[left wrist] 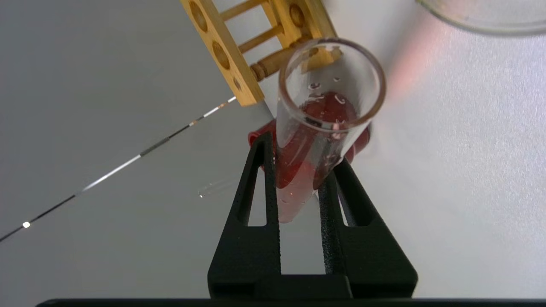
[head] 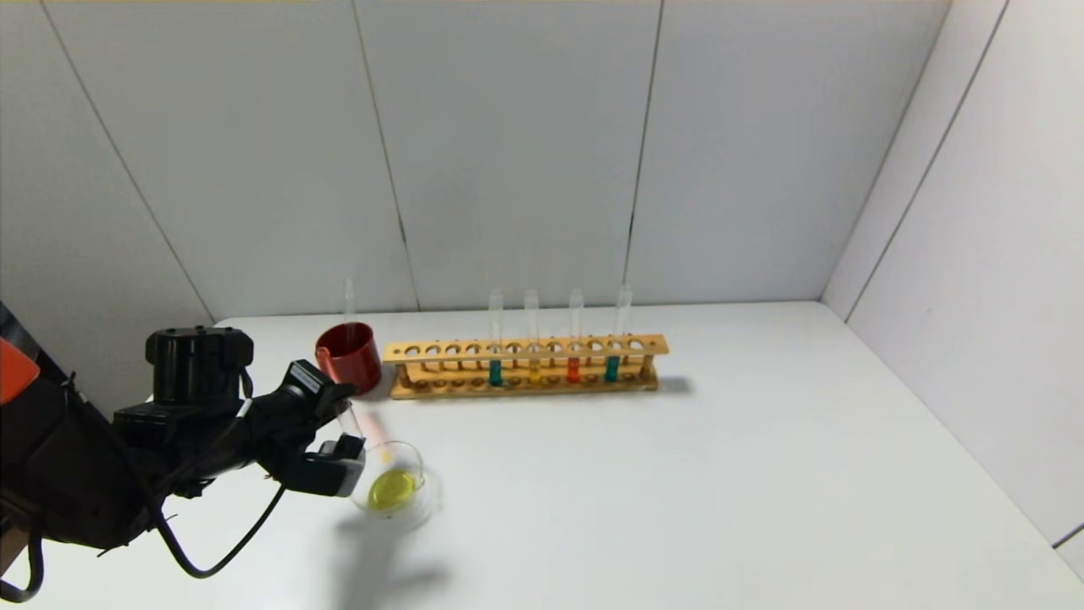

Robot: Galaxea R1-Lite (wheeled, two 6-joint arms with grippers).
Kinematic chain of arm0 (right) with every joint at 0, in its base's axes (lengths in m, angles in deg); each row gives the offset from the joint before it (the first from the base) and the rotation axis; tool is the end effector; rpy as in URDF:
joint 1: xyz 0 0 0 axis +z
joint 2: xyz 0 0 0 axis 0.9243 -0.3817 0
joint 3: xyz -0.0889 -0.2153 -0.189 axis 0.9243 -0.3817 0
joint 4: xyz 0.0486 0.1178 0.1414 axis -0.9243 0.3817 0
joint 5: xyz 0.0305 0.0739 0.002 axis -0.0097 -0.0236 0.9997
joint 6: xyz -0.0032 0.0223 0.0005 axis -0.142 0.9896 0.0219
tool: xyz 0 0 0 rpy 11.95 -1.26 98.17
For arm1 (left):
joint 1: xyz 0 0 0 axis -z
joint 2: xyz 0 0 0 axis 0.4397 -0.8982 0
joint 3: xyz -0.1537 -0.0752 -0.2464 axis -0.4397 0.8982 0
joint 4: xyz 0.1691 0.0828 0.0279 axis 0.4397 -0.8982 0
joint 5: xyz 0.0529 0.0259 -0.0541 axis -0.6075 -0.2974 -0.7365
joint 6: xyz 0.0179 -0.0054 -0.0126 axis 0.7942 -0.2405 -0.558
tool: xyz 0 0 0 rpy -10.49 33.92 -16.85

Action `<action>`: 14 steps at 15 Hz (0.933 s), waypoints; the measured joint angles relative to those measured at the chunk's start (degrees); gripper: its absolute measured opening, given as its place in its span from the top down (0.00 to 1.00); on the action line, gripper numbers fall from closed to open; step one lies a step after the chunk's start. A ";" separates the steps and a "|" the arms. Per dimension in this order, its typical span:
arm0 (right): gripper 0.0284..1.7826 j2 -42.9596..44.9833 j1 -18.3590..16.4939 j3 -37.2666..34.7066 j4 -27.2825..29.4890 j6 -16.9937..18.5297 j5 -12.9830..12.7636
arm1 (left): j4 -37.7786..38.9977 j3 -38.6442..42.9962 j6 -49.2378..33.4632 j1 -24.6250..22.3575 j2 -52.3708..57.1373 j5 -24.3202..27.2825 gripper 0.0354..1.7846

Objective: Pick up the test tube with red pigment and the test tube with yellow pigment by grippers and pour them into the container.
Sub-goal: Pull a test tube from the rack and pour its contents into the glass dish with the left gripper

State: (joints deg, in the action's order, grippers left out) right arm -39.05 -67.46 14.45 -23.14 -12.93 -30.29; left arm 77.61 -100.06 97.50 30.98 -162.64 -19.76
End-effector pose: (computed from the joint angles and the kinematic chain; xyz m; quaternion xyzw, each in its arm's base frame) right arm -0.0227 0.0001 0.0755 -0.0021 0.0000 0.0036 1.0000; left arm 0.2900 -0.0305 0.0849 0.7938 -0.0103 -0.2886 0.5352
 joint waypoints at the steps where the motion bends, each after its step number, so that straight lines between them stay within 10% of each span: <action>1: 0.02 0.00 0.00 0.00 0.00 0.02 0.02 | 0.00 0.00 0.05 0.24 -0.22 -0.07 0.84; 14: 0.02 0.00 0.00 0.00 0.00 0.00 0.00 | 3.67 -0.17 6.89 0.55 -1.60 -1.23 0.84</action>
State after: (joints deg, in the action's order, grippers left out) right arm -39.05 -67.46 14.45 -23.14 -12.93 -30.29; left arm 81.28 -100.23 104.39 31.53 -164.24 -21.00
